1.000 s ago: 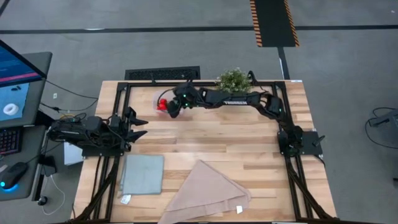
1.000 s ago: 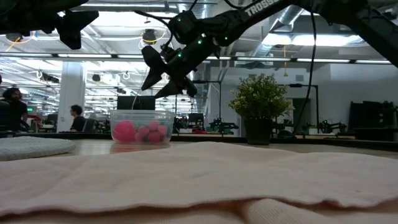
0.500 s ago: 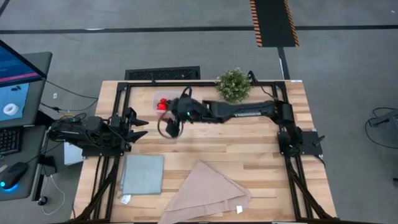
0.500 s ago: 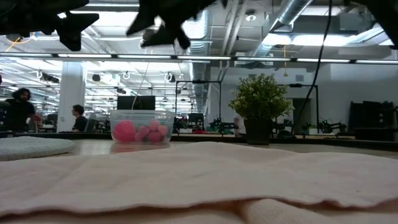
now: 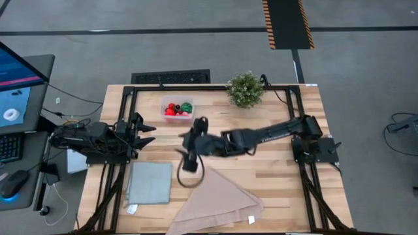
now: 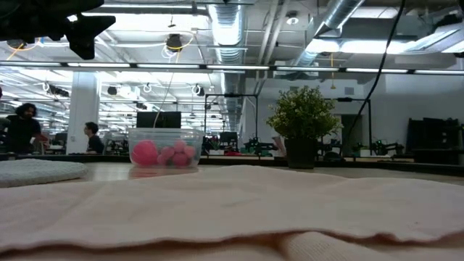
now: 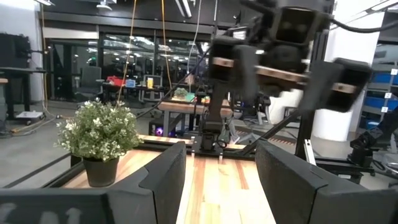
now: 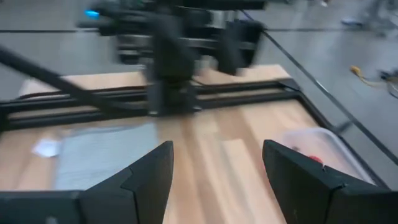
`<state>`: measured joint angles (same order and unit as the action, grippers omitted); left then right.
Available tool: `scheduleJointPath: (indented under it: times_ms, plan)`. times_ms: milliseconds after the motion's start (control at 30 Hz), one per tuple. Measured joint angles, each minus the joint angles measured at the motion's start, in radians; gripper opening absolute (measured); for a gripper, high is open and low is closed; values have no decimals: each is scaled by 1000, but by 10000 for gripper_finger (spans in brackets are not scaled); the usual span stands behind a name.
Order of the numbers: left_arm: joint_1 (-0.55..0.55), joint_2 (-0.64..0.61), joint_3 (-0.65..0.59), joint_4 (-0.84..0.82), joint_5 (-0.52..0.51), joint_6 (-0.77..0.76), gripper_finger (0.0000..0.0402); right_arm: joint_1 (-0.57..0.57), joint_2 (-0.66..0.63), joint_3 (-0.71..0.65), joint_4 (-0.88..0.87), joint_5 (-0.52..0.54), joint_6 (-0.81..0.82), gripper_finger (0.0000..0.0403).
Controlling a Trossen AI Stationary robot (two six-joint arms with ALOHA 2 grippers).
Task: Pick and placing Produce into tupperware
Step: Return to Home Position
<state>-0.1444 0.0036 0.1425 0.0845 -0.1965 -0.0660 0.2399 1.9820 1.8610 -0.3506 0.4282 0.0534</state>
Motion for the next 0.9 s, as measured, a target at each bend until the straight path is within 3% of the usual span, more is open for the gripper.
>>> scheduleJointPath:
  times_ms: [167,400,900]
  plan:
    - [0,0,0,-2,0,6,183,61,-1,-30,12,65,3,271]
    - [0,0,0,-10,-2,6,183,119,-114,-203,55,201,41,271]
    - [0,0,0,-18,-46,18,183,193,-483,-944,666,254,0,271]
